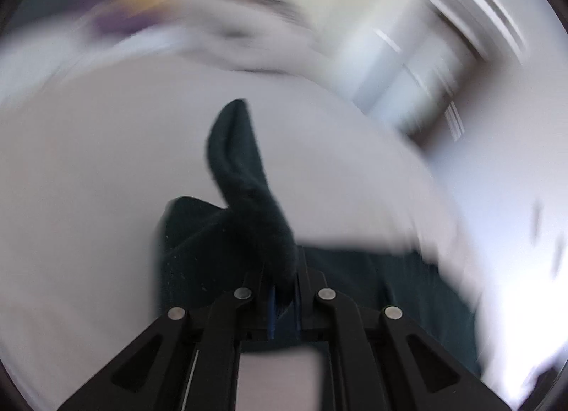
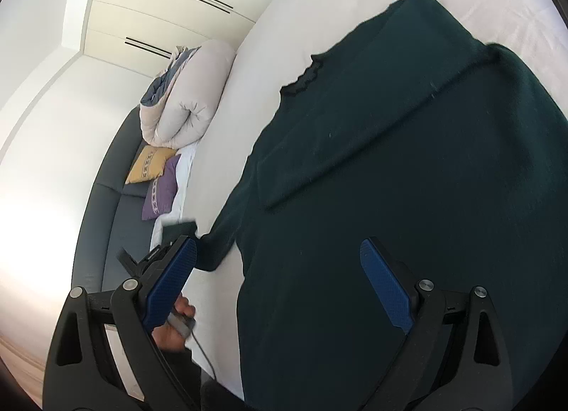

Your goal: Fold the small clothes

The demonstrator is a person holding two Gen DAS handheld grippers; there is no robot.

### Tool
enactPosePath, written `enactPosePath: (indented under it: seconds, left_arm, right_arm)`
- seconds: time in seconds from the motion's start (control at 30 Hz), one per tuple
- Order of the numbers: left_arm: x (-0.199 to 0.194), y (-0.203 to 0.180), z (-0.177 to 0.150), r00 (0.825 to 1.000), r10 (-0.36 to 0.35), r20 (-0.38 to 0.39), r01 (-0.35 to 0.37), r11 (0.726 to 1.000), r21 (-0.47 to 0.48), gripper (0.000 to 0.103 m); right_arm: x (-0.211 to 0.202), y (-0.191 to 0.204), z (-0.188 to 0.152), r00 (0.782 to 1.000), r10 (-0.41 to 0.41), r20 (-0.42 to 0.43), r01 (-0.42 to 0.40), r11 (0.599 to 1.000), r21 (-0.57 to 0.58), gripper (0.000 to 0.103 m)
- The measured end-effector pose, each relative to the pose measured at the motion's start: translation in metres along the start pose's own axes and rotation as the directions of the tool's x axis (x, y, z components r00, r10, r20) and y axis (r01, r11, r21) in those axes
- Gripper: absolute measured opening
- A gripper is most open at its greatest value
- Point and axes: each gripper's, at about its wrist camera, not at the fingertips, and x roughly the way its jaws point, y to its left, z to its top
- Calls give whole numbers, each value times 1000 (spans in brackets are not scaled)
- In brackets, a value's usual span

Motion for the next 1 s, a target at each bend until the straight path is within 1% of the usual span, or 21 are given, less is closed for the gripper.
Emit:
enactPosePath:
  seconds: [0.03,0.07,0.13,0.17,0.23,0.27,0.3,0.33,0.37,0.4,0.43,0.5,0.53,0.6,0.63,0.73,0.77,0.8,0.87,0.93,1.0]
  left_arm:
    - [12,-41,-12,999,22,-29,-18,990,140,7]
    - [23,-73,-26,998,52,-34,-42,969,245,7]
    - [49,-122,-64,993,97,-60,-64,910,411,7]
    - [59,-131,-78,990,104,-91,-54,898,437,9]
    - [79,-136,-95,981,106,-160,-26,900,436,17]
    - [78,-134,-98,984,98,-147,-26,902,431,26]
    - [75,-129,-96,986,68,-150,2,908,418,49]
    - [71,-124,-91,984,21,-179,50,922,383,66]
    - [65,-120,-93,982,-2,-189,70,932,356,93]
    - [55,-112,-90,984,-26,-174,81,944,319,96]
    - [45,-105,-90,987,-49,-152,92,951,295,97]
    - [24,-91,-88,983,-116,-146,151,956,253,97]
    - [13,-78,-85,980,-155,-123,179,960,215,97]
    - [1,-54,-74,975,-209,-71,217,965,143,97]
    - [-6,-37,-68,973,-228,-34,230,969,91,97]
    - [-8,-2,-54,969,-243,37,244,969,-26,97]
    - [-7,9,-52,970,-238,49,241,968,-71,95]
    - [-2,20,-50,972,-230,48,234,967,-104,92]
    - [4,42,-50,973,-227,48,232,958,-169,86]
    - [3,60,-50,971,-230,59,238,941,-241,82]
    - [1,73,-46,964,-249,95,266,916,-299,82]
  right_arm:
    - [5,1,5,1000,4,2,-4,1000,-3,95]
    - [11,2,10,1000,7,1,-7,1000,-2,95]
    - [26,4,22,999,28,-18,-28,1000,5,94]
    - [37,5,29,998,39,-41,-39,999,13,94]
    - [56,7,39,997,28,-72,-26,999,31,94]
    - [68,8,45,994,42,-100,-39,999,28,93]
    - [78,8,48,992,46,-118,-43,999,31,91]
    - [89,8,52,990,35,-138,-30,999,43,91]
    - [100,8,54,987,35,-159,-28,998,50,91]
    - [113,9,56,983,45,-180,-35,998,53,86]
    - [121,10,55,980,39,-193,-29,998,58,84]
    - [143,14,54,972,21,-235,-8,998,58,79]
    - [155,18,52,967,17,-256,-5,999,49,76]
    - [179,25,48,954,-44,-296,48,999,7,72]
    - [188,27,45,949,-66,-310,66,998,-11,72]
    - [213,30,37,929,-155,-335,149,988,-44,61]
    - [219,33,35,929,-172,-329,160,985,-64,50]
    - [223,38,34,928,-187,-322,165,982,-96,27]
    - [225,43,29,921,-224,-319,183,971,-153,11]
    - [218,52,29,928,-254,-274,198,956,-215,8]
    - [203,58,32,938,-267,-223,209,944,-254,7]
